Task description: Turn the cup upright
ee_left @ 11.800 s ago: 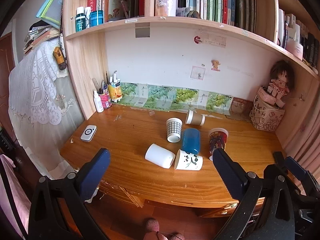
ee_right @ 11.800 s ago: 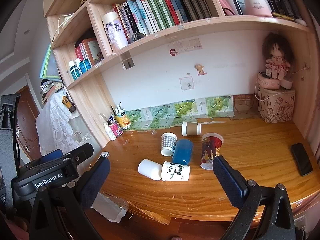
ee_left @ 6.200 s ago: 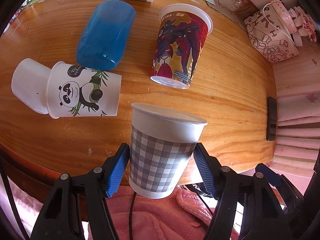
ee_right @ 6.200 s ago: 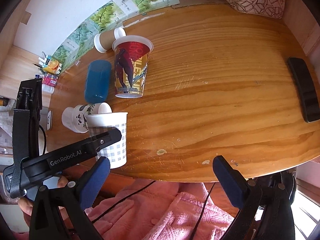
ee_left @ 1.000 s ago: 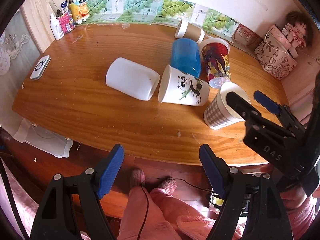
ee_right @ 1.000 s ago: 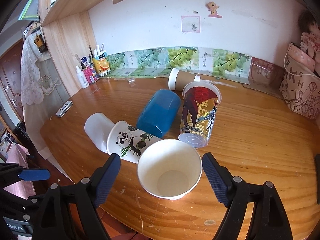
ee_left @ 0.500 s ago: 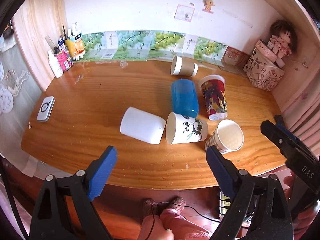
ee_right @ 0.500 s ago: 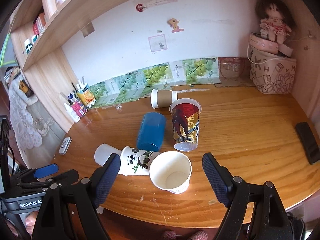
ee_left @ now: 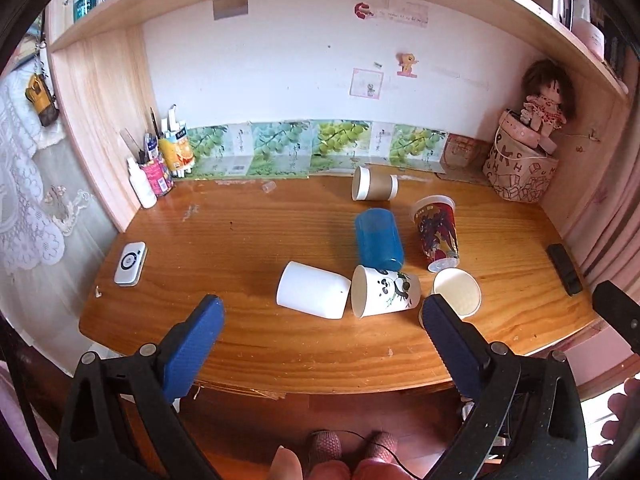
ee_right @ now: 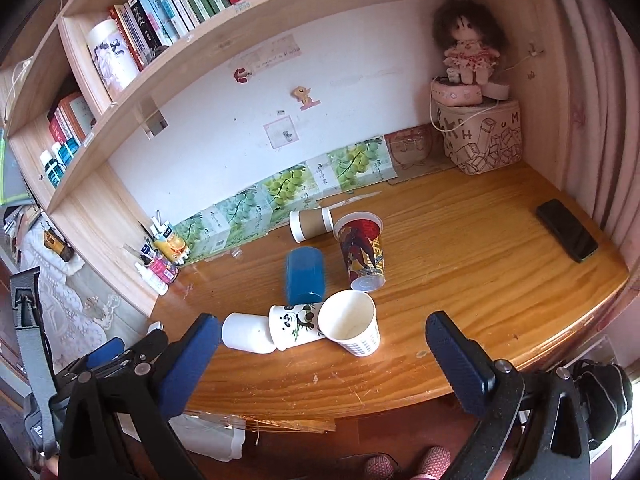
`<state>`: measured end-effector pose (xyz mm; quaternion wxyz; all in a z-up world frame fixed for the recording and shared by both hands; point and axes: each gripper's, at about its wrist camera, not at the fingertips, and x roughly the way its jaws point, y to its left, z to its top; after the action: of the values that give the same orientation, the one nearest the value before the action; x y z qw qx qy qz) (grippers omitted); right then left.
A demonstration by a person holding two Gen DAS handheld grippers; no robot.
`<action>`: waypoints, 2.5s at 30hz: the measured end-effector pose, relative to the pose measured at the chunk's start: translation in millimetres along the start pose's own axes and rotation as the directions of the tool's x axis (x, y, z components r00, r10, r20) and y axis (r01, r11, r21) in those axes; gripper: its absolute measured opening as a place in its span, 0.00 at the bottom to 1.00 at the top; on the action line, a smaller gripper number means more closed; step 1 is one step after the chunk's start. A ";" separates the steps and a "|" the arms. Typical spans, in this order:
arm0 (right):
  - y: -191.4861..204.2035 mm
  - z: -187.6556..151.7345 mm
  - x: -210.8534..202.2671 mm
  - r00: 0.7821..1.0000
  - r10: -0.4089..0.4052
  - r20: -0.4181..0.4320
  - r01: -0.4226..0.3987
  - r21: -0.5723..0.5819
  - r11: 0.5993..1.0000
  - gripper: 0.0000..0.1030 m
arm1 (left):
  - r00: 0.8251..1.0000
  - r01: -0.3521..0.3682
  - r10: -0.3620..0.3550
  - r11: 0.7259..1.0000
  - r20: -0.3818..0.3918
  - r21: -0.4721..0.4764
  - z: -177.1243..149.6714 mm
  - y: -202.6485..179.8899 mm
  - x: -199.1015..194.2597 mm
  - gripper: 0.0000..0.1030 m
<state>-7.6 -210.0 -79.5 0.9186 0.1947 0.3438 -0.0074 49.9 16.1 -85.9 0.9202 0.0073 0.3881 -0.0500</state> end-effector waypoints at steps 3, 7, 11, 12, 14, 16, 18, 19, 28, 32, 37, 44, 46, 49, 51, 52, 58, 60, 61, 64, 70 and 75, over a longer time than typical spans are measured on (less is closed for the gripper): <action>4.2 -2.7 -18.0 1.000 0.000 -0.002 0.000 -0.036 0.999 1.00 | 0.999 0.006 -0.005 1.000 0.042 -0.010 -0.4 -6.2 -20.2 0.97; 12.4 -4.7 -46.1 1.000 -0.008 0.023 0.011 -0.111 0.994 1.00 | 0.995 0.025 -0.021 0.999 0.099 -0.046 1.9 -16.2 -52.1 1.00; 16.9 -5.6 -67.6 0.998 0.002 0.065 0.008 -0.143 0.990 1.00 | 0.985 0.016 -0.008 0.999 0.172 -0.049 6.0 -23.4 -78.9 1.00; 17.1 -5.6 -71.8 0.997 0.009 0.079 0.002 -0.148 0.989 1.00 | 0.979 0.010 -0.001 0.999 0.202 -0.043 6.8 -24.6 -85.5 1.00; 18.3 -5.3 -79.2 0.994 0.021 0.106 -0.004 -0.162 0.987 1.00 | 0.968 -0.001 0.012 0.999 0.251 -0.044 8.3 -26.1 -94.9 1.00; 21.3 -4.2 -83.7 0.991 0.030 0.127 -0.005 -0.189 0.982 1.00 | 0.961 0.003 0.011 0.999 0.277 -0.051 10.3 -26.6 -101.5 1.00; 24.7 -3.8 -90.3 0.986 0.045 0.160 -0.011 -0.209 0.978 1.00 | 0.951 0.011 0.006 0.998 0.308 -0.054 9.7 -28.2 -107.7 1.00; 25.7 -3.5 -93.7 0.982 0.051 0.181 -0.011 -0.215 0.977 1.00 | 0.947 0.013 0.005 0.999 0.321 -0.053 9.2 -29.2 -109.5 1.00; 25.6 -0.2 -117.3 0.946 0.082 0.315 0.001 -0.254 0.967 1.00 | 0.917 0.005 0.014 0.999 0.399 -0.047 0.2 -36.9 -126.2 1.00; 25.9 -0.1 -118.9 0.939 0.117 0.324 -0.025 -0.275 0.961 1.00 | 0.901 0.001 0.013 0.999 0.433 -0.032 -2.4 -43.6 -132.0 1.00; 25.0 -1.8 -120.8 0.928 0.137 0.346 -0.037 -0.279 0.960 1.00 | 0.886 -0.032 0.045 0.999 0.462 -0.036 -2.2 -44.6 -137.6 1.00; 24.3 -1.9 -119.6 0.925 0.154 0.349 -0.054 -0.279 0.959 1.00 | 0.880 -0.050 0.062 0.998 0.471 -0.038 -2.4 -44.0 -137.6 1.00; 25.1 -1.1 -119.0 0.924 0.159 0.347 -0.058 -0.284 0.957 1.00 | 0.878 -0.051 0.061 0.998 0.475 -0.034 -1.8 -45.3 -138.0 1.00; 26.5 -0.3 -117.9 0.925 0.163 0.344 -0.059 -0.292 0.955 1.00 | 0.875 -0.048 0.059 0.998 0.480 -0.036 -0.6 -44.9 -138.1 1.00; 27.2 0.9 -116.5 0.926 0.164 0.341 -0.060 -0.296 0.953 1.00 | 0.875 -0.044 0.055 0.998 0.482 -0.034 0.1 -45.9 -137.7 1.00; 27.9 1.5 -114.9 0.927 0.166 0.338 -0.061 -0.300 0.952 1.00 | 0.874 -0.044 0.055 0.998 0.483 -0.035 0.8 -45.9 -137.5 1.00; 29.3 4.9 -109.8 0.930 0.171 0.325 -0.066 -0.309 0.949 1.00 | 0.865 -0.039 0.050 0.999 0.499 -0.033 3.9 -47.2 -137.7 1.00; 29.1 5.6 -108.8 0.931 0.173 0.321 -0.069 -0.312 0.947 1.00 | 0.864 -0.038 0.051 0.999 0.500 -0.036 5.1 -47.4 -137.0 1.00; 29.1 6.2 -108.0 0.931 0.174 0.320 -0.069 -0.313 0.947 1.00 | 0.864 -0.038 0.051 0.999 0.502 -0.037 5.6 -47.5 -136.7 1.00; 29.2 6.9 -107.1 0.932 0.173 0.318 -0.069 -0.313 0.947 1.00 | 0.861 -0.045 0.061 0.998 0.505 -0.043 6.9 -47.6 -136.2 1.00; 29.4 11.7 -101.4 0.935 0.178 0.306 -0.077 -0.315 0.946 1.00 | 0.857 -0.049 0.063 0.998 0.511 -0.042 10.3 -48.4 -134.1 1.00; 28.4 14.1 -96.7 0.936 0.184 0.299 -0.083 -0.319 0.944 1.00 | 0.856 -0.049 0.064 0.998 0.512 -0.042 11.6 -49.1 -133.3 1.00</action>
<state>-68.4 -200.5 1.6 0.9798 0.0718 0.1706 0.0761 -39.1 -21.9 18.7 0.9914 -0.0076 0.1292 -0.0177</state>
